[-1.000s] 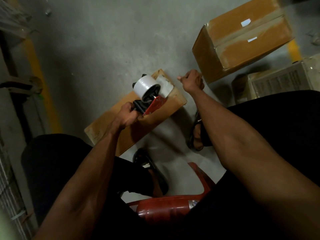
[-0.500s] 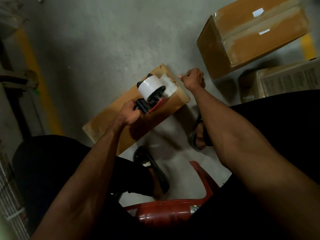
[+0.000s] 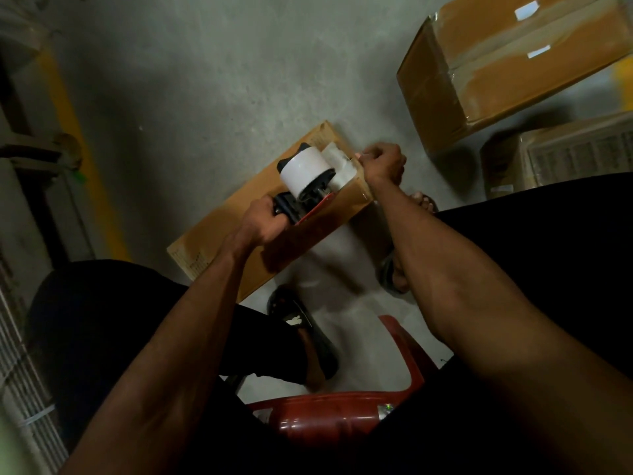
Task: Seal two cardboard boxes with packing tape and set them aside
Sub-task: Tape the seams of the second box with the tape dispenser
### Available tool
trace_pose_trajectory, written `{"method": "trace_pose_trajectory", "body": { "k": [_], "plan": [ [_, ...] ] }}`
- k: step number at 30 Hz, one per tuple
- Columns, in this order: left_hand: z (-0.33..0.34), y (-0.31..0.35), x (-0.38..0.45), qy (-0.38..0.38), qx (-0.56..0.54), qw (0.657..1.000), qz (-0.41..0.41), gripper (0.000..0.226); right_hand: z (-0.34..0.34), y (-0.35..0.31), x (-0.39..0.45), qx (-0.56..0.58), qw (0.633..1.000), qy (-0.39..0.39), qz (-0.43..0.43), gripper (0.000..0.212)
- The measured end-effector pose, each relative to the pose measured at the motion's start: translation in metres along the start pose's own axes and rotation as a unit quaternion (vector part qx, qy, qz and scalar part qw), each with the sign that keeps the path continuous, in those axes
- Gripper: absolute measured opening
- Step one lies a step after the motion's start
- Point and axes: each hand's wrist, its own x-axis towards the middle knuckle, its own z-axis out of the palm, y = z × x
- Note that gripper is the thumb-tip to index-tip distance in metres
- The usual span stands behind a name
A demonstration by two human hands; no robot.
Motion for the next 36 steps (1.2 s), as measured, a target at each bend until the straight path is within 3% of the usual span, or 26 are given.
{"method": "trace_pose_trajectory", "body": {
  "k": [1,5,6,9,12,16,21,25,30,36],
  "plan": [
    [0.000,0.001,0.000,0.004,0.008,1.000,-0.002,0.012,0.003,-0.001,-0.004,-0.016,0.999,0.001,-0.039,0.002],
    [-0.001,0.004,0.000,0.013,0.012,1.000,-0.004,0.013,0.006,-0.001,-0.015,-0.027,0.996,-0.043,-0.069,0.048],
    [-0.001,0.004,0.001,0.015,0.014,1.000,-0.007,0.016,0.005,0.001,-0.015,-0.040,0.994,-0.066,-0.078,0.051],
    [0.001,0.007,-0.002,0.015,0.033,0.999,-0.012,0.009,0.004,0.007,-0.016,-0.112,0.980,-0.109,-0.125,0.030],
    [0.001,0.007,-0.003,0.016,0.032,0.999,-0.018,0.012,0.003,0.008,-0.027,-0.174,0.967,-0.102,-0.155,0.032],
    [-0.002,0.007,-0.004,0.004,0.037,0.999,-0.029,0.029,0.003,0.003,-0.032,-0.194,0.970,-0.082,-0.120,0.036],
    [-0.005,0.017,-0.005,0.012,0.139,0.990,0.005,0.023,-0.003,0.024,-0.041,-0.163,0.984,-0.038,-0.066,0.030],
    [-0.007,0.027,-0.001,0.035,0.221,0.974,0.027,0.031,-0.006,0.038,-0.042,-0.108,0.990,-0.031,-0.082,0.053],
    [-0.006,0.027,0.004,0.042,0.272,0.961,0.041,0.039,-0.005,0.043,-0.037,-0.115,0.980,-0.123,-0.106,0.077],
    [-0.001,0.023,0.005,0.072,0.269,0.959,0.047,0.042,-0.002,0.041,-0.033,-0.135,0.977,-0.137,-0.092,0.076]
  ]
}}
